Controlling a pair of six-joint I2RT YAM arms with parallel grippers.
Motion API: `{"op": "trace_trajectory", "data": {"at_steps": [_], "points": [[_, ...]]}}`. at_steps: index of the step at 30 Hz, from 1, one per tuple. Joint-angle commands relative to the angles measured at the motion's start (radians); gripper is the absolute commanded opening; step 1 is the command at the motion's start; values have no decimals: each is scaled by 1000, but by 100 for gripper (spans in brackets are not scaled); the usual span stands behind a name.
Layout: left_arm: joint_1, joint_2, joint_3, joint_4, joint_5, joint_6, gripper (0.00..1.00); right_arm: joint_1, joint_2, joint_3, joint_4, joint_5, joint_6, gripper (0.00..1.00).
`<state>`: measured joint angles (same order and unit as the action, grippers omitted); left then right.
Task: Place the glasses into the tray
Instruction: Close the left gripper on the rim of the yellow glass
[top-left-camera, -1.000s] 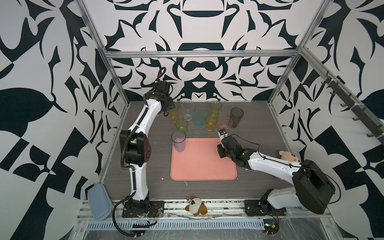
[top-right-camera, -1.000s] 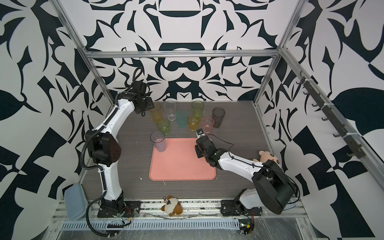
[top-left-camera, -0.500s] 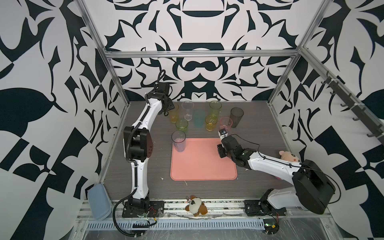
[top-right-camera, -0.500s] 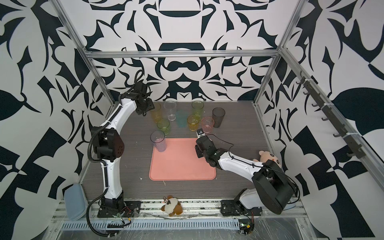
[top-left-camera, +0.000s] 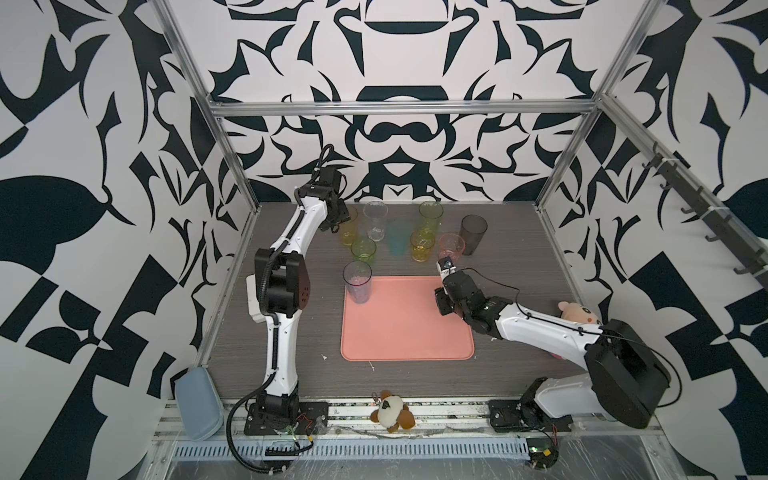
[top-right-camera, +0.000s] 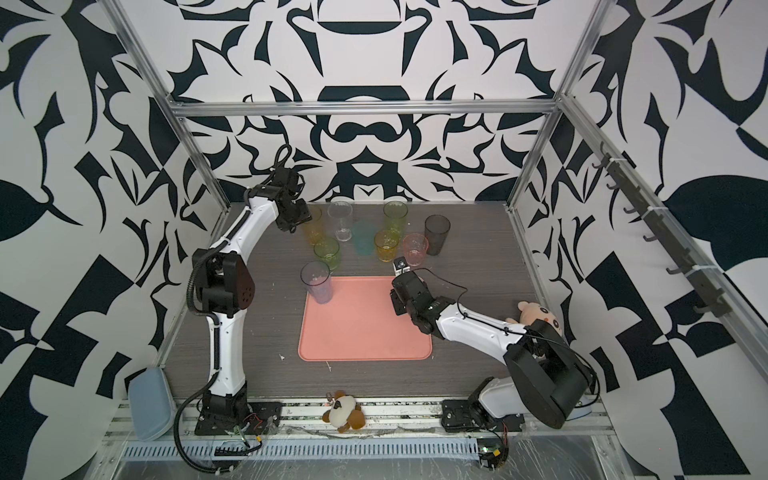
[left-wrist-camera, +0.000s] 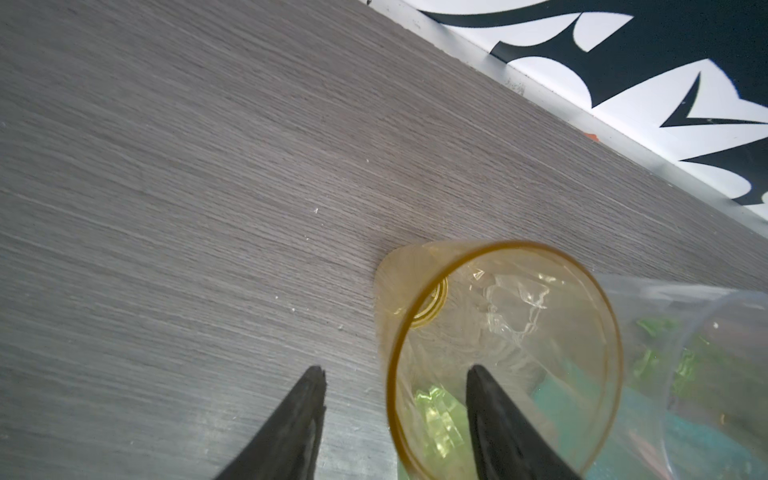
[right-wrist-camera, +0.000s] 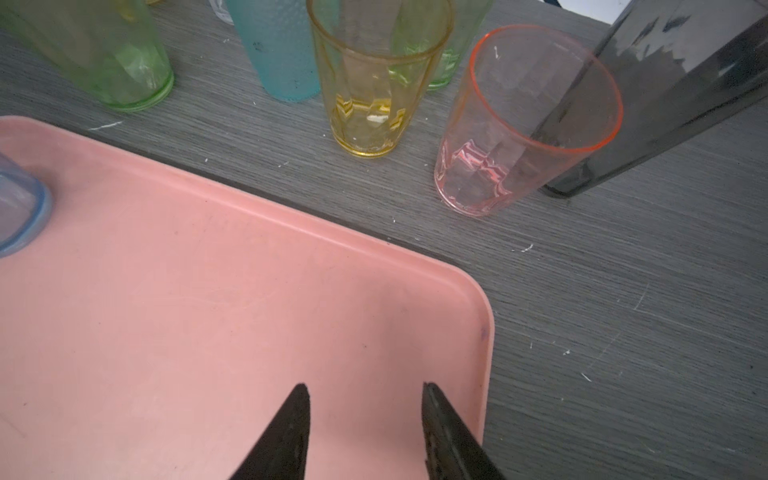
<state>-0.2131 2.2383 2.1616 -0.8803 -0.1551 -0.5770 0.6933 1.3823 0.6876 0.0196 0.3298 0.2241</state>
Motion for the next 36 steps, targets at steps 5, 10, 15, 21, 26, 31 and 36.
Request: {"op": "trace_trajectory", "data": {"at_steps": [5, 10, 15, 21, 26, 31, 36], "points": [[26, 29, 25, -48, 28, 1, 51, -1, 5, 31, 24, 22, -16, 47], [37, 30, 17, -55, 43, 5, 47, -1, 3, 29, 26, 22, -14, 47], [41, 39, 15, -54, 51, 6, 41, -1, 3, 27, 29, 22, -14, 47], [44, 47, 17, -53, 64, 6, 31, 0, 8, 30, 28, 20, -14, 47], [46, 50, 20, -55, 68, 8, 27, -2, 9, 32, 25, 18, -15, 46], [46, 49, 23, -62, 73, 9, 21, -1, 7, 33, 23, 18, -14, 46], [47, 37, 23, -70, 71, 14, 16, -2, 7, 34, 22, 15, -14, 46]]}}
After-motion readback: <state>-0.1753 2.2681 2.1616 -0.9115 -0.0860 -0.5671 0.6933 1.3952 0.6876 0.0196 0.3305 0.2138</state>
